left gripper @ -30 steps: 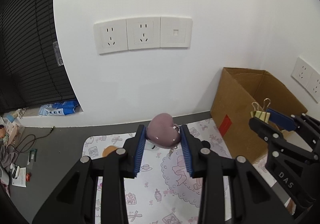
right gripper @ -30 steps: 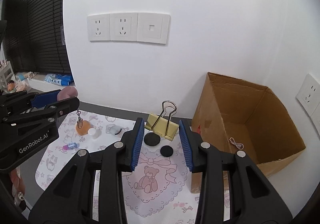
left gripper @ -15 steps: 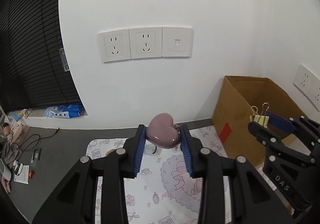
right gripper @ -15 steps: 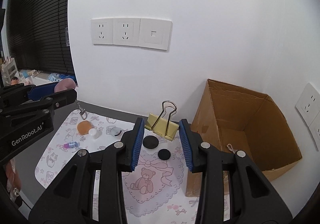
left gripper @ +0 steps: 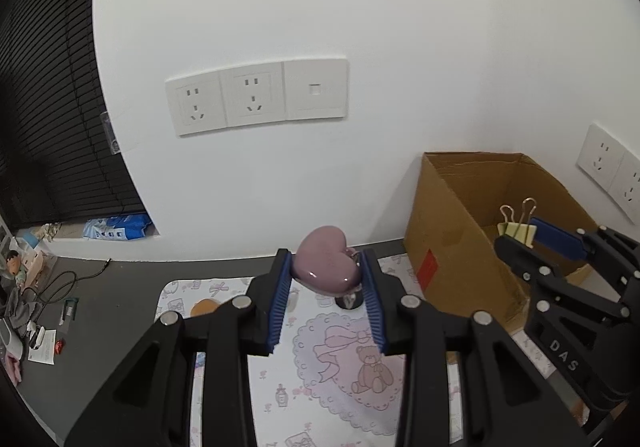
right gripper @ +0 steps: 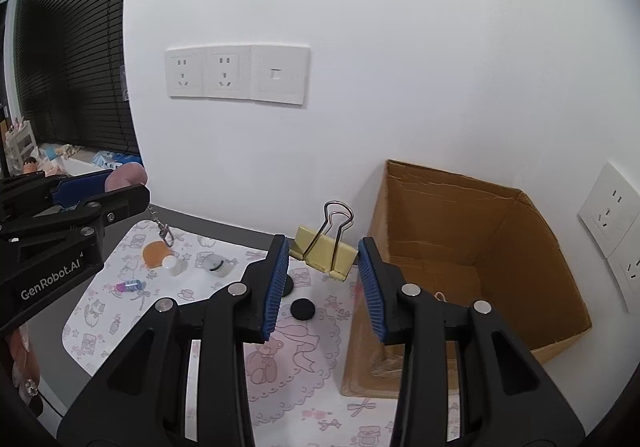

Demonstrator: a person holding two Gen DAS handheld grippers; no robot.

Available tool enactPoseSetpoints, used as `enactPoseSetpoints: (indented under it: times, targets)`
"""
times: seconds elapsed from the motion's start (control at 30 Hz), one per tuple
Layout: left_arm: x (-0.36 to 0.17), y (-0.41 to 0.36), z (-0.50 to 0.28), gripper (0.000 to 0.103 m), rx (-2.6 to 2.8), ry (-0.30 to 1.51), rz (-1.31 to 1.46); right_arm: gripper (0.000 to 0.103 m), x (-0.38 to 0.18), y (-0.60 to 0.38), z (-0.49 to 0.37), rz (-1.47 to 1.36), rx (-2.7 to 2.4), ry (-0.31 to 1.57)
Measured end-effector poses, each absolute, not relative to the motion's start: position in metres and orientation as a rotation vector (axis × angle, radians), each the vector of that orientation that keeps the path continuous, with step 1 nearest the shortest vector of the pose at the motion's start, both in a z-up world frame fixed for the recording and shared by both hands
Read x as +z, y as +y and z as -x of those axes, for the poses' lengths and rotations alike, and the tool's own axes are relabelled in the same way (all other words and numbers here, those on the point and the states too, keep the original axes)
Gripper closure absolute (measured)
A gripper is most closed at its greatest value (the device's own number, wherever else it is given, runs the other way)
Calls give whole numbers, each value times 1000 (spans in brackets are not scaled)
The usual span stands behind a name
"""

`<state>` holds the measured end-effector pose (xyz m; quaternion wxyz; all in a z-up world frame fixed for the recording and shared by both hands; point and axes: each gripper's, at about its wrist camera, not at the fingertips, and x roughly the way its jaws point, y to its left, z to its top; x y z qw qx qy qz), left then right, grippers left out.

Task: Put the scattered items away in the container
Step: 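Lift the heart keychain and binder clip and carry them toward the box, then open both tools over the box to drop the keychain and clip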

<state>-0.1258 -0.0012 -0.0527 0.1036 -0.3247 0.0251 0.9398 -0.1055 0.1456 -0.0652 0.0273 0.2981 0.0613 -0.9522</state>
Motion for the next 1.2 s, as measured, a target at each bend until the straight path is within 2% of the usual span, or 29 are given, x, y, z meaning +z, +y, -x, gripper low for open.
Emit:
enactPoseSetpoints:
  times: [0.8, 1.2]
  targets:
    - [-64, 152, 155, 69, 2560, 216, 934, 66, -72, 291, 113, -1043, -3073, 93]
    - [-75, 194, 172, 69, 2499, 249, 948, 66, -84, 333, 125, -1106, -3101, 56]
